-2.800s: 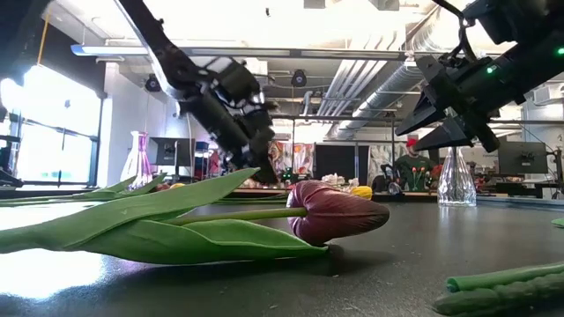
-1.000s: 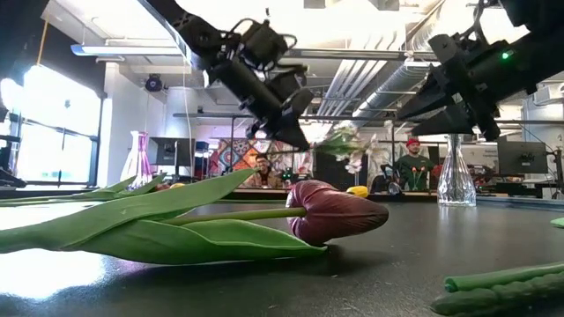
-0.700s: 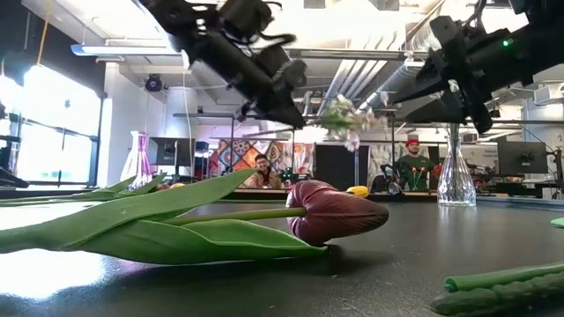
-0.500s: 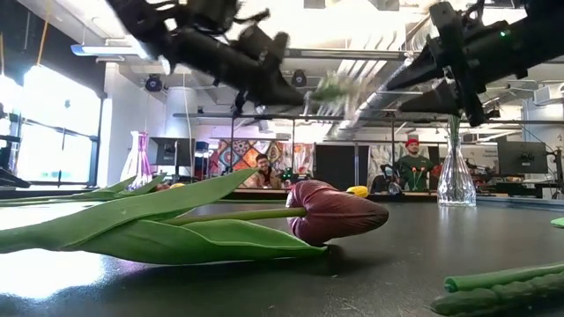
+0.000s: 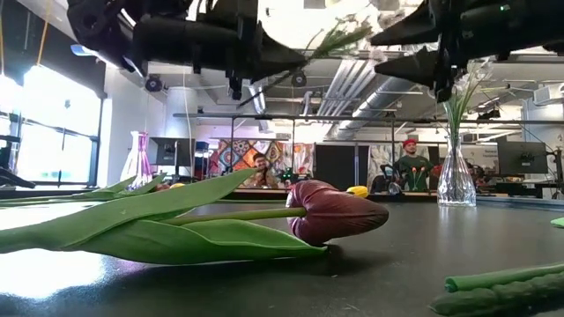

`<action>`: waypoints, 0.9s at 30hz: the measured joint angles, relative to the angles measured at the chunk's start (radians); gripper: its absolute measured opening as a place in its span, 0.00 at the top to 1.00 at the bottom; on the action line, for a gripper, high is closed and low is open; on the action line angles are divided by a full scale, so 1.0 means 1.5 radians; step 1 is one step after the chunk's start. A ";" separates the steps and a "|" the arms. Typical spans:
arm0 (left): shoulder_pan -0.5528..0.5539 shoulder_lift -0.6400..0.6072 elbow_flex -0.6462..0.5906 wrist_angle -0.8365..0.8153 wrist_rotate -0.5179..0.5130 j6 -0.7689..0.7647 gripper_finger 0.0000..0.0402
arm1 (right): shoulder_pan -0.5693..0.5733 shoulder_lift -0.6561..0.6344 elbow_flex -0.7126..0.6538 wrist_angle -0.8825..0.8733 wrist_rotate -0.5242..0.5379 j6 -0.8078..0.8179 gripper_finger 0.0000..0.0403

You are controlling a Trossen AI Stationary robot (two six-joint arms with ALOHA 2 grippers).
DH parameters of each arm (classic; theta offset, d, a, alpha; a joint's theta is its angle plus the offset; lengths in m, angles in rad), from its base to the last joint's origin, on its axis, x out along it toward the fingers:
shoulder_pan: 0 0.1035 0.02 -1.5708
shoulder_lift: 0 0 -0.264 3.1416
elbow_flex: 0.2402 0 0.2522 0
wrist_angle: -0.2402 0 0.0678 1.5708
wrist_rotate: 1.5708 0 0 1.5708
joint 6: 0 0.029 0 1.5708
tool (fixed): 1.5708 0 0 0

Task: Sort flowers into vase by color
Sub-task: Put the top white flowers into the top transparent vase

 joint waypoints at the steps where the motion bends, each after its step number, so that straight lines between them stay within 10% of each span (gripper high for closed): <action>1: -0.004 0.000 0.000 0.012 0.000 0.003 1.00 | 0.000 0.017 0.000 0.022 -0.001 -0.010 0.47; 12: -0.037 0.001 0.001 0.015 -0.002 0.014 1.00 | -0.034 0.158 0.003 0.286 -0.062 -0.082 0.47; 27: -0.098 0.001 0.001 -0.018 -0.002 0.032 1.00 | -0.069 0.327 0.187 0.292 -0.113 -0.167 0.56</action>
